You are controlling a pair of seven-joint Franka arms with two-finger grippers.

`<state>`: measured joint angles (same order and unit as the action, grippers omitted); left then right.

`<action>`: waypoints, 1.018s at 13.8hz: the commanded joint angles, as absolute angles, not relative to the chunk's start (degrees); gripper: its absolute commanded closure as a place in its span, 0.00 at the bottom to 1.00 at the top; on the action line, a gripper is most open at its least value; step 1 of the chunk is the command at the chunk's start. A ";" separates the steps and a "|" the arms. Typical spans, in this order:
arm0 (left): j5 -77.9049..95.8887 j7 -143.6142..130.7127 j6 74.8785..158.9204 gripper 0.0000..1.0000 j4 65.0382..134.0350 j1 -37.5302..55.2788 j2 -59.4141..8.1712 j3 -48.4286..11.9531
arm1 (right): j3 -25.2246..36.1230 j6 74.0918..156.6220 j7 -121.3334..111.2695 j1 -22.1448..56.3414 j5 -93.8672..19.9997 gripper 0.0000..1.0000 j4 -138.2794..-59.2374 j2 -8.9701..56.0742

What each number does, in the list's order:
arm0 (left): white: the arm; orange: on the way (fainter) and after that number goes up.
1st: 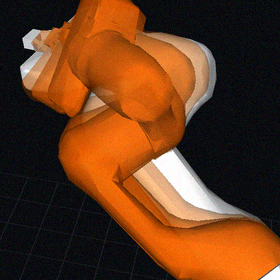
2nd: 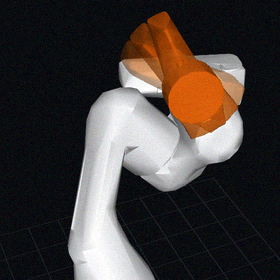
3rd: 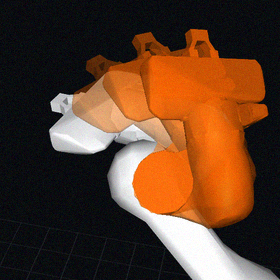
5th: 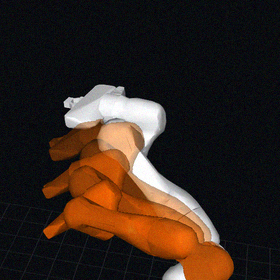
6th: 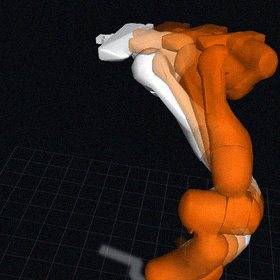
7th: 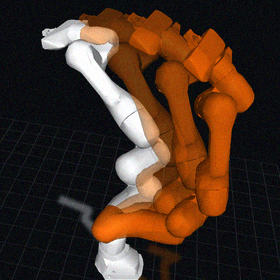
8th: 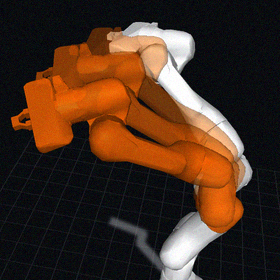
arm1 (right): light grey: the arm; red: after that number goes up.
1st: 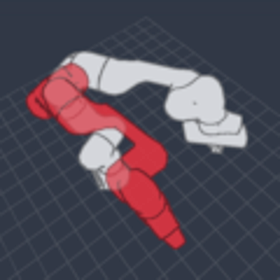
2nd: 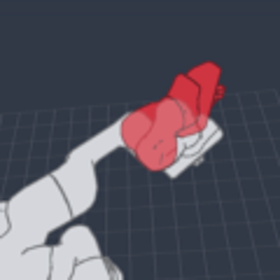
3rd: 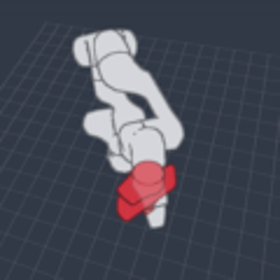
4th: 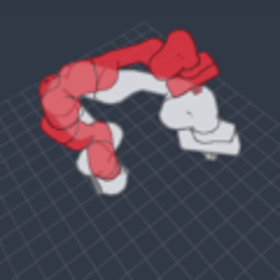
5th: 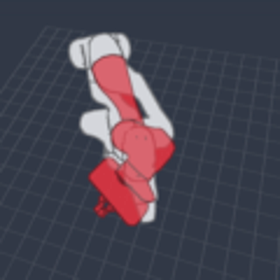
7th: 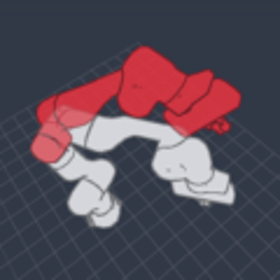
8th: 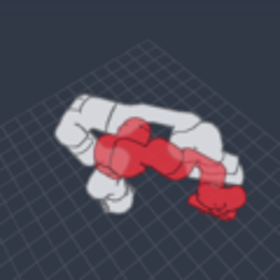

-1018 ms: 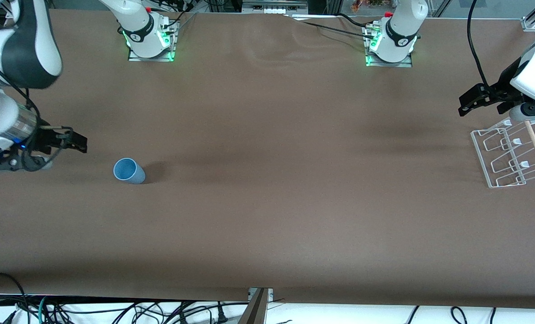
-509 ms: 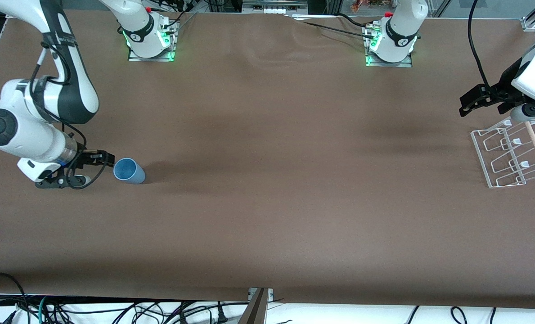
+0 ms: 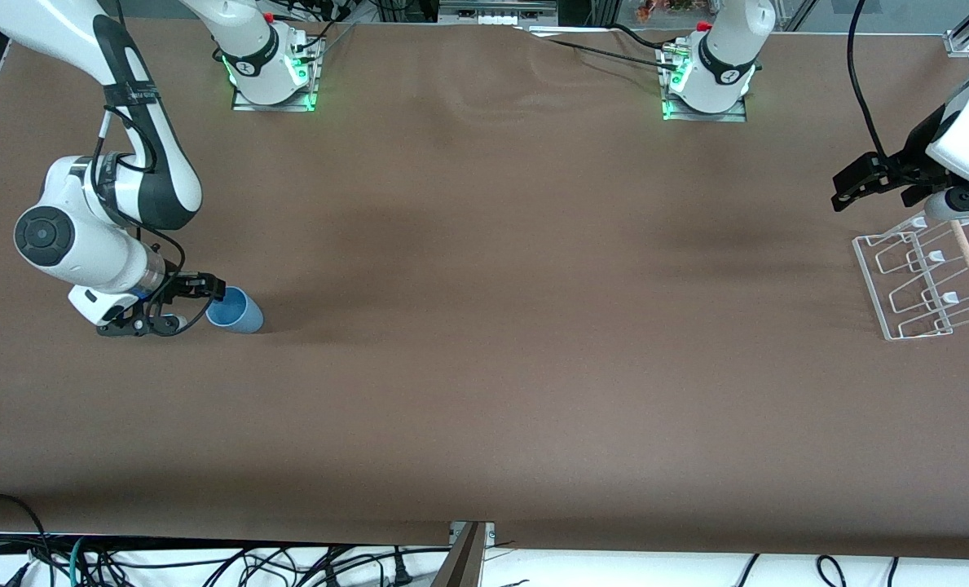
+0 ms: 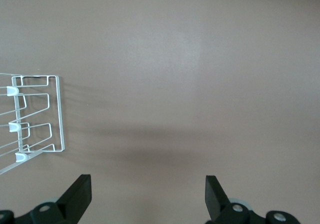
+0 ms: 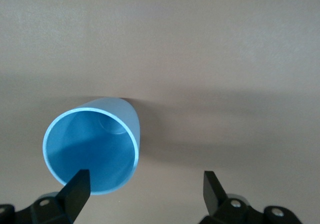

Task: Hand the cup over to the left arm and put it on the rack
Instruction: 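Move the right gripper down to the blue cup's base, then close the right gripper on the blue cup's base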

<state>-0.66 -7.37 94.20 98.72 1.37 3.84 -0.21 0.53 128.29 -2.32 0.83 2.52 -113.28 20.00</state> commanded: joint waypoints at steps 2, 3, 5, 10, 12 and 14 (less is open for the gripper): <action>0.26 -7.47 93.43 0.00 98.09 0.88 3.78 -0.62 | 0.00 132.01 -2.29 -0.18 1.14 0.00 -114.96 21.00; 0.26 -7.47 93.43 0.00 98.17 0.88 3.78 -0.62 | 0.00 132.27 -2.29 -0.18 1.14 0.00 -114.96 21.18; 0.26 -7.47 92.99 0.00 98.09 0.97 3.87 -0.62 | 0.09 133.68 -2.29 -0.18 1.14 0.00 -114.96 21.97; 0.26 -7.47 92.81 0.00 98.00 1.05 3.95 -0.97 | 0.00 135.88 -2.29 -0.18 1.14 0.61 -114.79 23.64; 0.26 -7.47 92.90 0.00 98.00 1.05 3.96 -0.97 | 0.00 135.79 -2.29 -0.18 1.14 0.82 -114.79 24.25; 0.26 -7.47 92.81 0.00 98.00 0.97 3.96 -0.97 | 0.00 135.53 -2.29 -0.18 1.14 0.99 -114.79 24.35</action>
<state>-0.66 -7.37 93.80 98.72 1.38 3.84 -0.68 0.55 135.00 -2.26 0.54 2.06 -114.28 24.53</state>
